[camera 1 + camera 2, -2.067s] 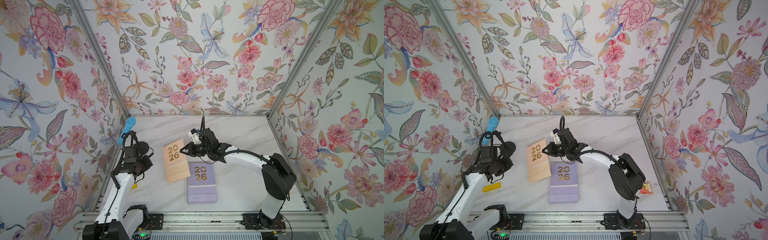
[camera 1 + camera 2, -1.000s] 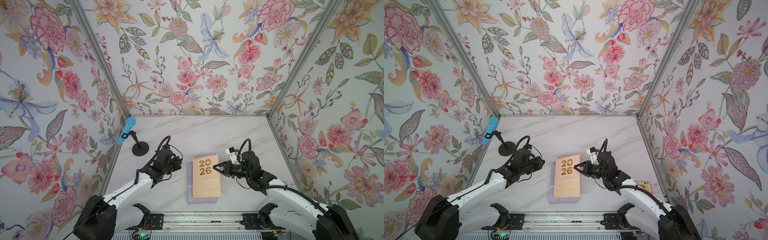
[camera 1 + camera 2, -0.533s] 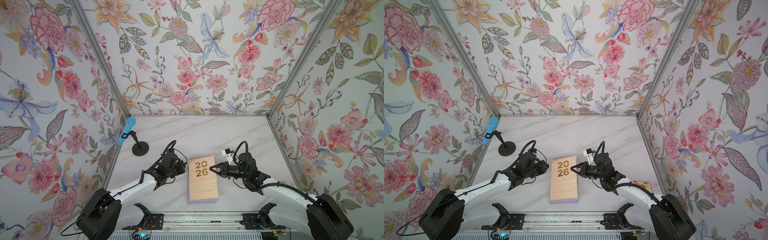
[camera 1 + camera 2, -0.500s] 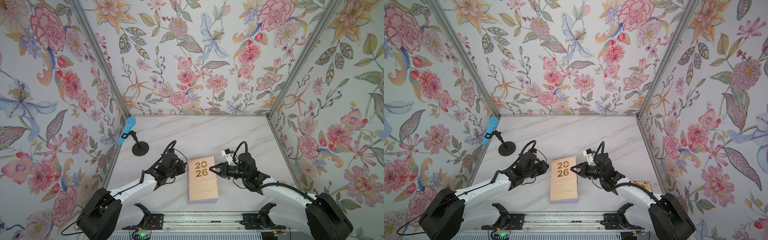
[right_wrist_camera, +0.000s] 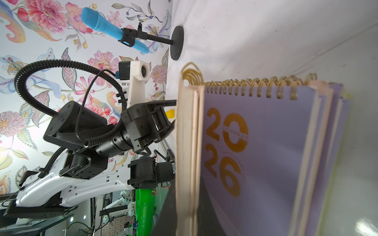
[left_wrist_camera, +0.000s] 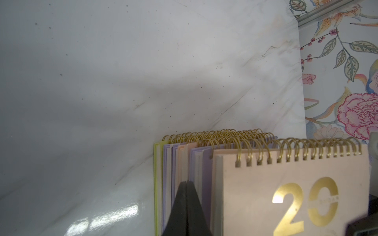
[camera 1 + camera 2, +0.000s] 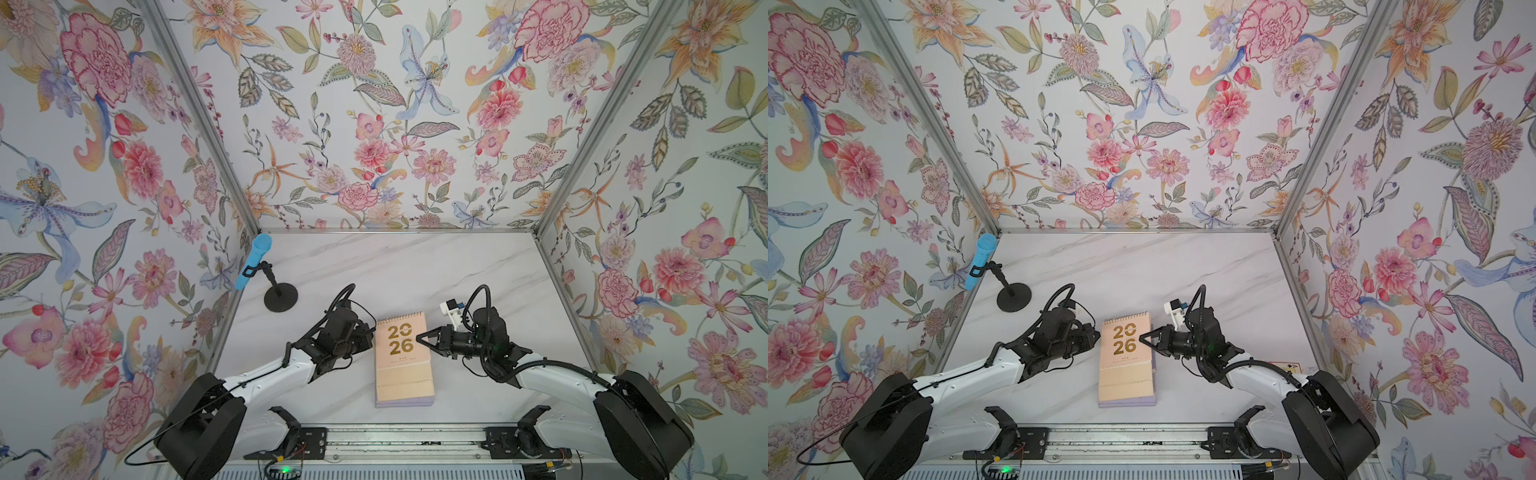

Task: Stack the calendars
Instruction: Place the calendar at the calendar.

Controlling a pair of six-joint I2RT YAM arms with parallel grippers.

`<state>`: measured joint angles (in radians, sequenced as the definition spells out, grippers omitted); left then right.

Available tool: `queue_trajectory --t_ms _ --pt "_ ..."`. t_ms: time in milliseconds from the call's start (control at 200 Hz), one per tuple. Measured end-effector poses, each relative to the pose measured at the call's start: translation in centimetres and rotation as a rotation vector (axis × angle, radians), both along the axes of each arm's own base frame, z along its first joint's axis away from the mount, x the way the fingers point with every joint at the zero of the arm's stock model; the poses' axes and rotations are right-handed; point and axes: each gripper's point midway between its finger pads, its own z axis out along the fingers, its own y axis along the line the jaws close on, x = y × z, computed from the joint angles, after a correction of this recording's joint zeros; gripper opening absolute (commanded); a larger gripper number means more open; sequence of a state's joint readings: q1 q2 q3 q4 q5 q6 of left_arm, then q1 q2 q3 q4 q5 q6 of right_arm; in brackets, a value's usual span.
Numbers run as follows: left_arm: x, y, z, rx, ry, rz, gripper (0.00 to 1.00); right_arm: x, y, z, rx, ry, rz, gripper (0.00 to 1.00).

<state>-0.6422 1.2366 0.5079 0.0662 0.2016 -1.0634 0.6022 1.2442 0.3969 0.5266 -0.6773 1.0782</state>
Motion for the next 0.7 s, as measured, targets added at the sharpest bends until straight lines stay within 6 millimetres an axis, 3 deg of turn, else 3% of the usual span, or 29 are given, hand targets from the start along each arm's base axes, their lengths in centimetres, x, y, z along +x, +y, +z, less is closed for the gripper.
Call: queue_trajectory --t_ms 265,700 --pt "-0.2 0.0 -0.3 0.002 0.004 -0.003 0.00 0.3 0.2 -0.5 0.000 0.001 0.000 0.04" --pt "-0.4 0.0 -0.4 0.004 0.006 -0.006 0.00 0.2 0.1 -1.5 -0.014 0.004 0.000 0.27"
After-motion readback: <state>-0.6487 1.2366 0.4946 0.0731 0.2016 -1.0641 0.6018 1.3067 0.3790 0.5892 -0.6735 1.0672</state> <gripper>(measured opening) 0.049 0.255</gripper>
